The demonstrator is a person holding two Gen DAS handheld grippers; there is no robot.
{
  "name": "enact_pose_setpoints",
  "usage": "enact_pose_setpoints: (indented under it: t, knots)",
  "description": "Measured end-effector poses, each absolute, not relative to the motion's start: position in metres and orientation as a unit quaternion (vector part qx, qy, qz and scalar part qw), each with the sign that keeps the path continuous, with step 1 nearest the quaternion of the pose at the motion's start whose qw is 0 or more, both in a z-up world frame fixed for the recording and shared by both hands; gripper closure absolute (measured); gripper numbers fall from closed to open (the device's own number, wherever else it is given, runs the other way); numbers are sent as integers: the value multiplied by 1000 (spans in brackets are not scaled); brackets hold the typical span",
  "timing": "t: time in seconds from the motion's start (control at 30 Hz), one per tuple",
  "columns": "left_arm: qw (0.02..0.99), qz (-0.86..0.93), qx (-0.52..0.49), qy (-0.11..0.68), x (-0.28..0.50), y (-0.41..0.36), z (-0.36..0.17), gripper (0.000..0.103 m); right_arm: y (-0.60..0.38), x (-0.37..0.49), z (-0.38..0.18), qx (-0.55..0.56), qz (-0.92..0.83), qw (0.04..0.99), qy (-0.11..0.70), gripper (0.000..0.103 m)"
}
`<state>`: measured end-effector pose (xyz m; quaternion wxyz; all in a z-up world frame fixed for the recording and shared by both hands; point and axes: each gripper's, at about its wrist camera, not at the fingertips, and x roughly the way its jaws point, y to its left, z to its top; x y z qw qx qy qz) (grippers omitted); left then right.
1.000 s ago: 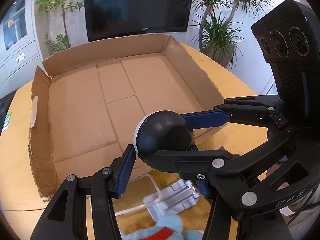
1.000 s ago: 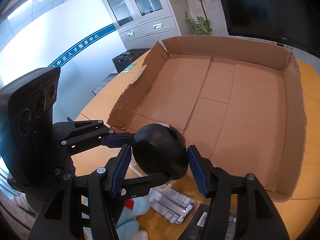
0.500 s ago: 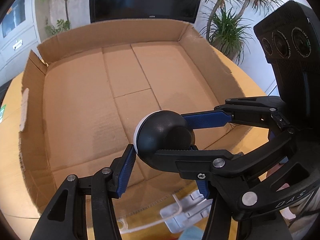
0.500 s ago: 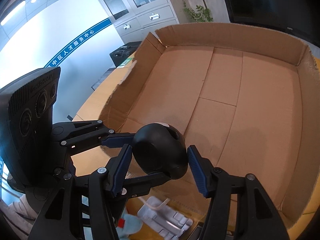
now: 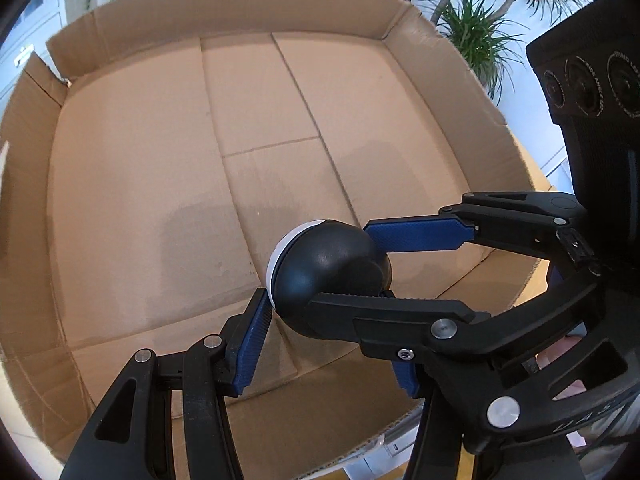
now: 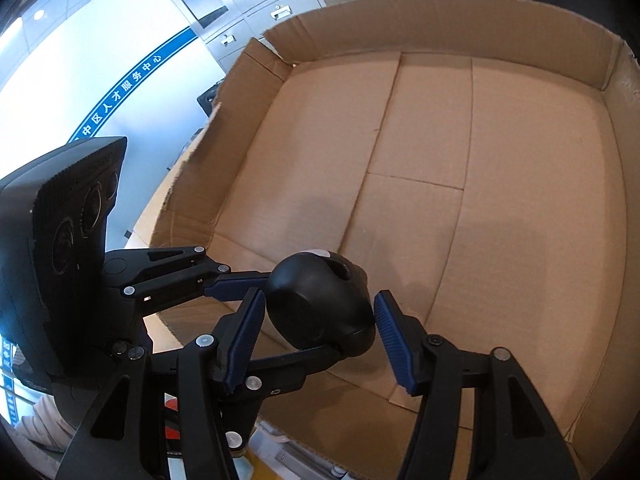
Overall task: Organize objects
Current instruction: 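Lower the speaker ball into the box and open both grippers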
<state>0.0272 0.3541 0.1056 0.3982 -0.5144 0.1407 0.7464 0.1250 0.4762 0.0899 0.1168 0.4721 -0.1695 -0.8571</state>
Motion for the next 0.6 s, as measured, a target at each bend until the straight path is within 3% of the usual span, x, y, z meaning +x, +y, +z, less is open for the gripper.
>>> enact_pose_setpoints:
  t: [0.6]
  knots:
    - [400, 724, -545, 135, 18, 360, 79, 49, 480, 121, 70, 490, -846, 106, -181, 47]
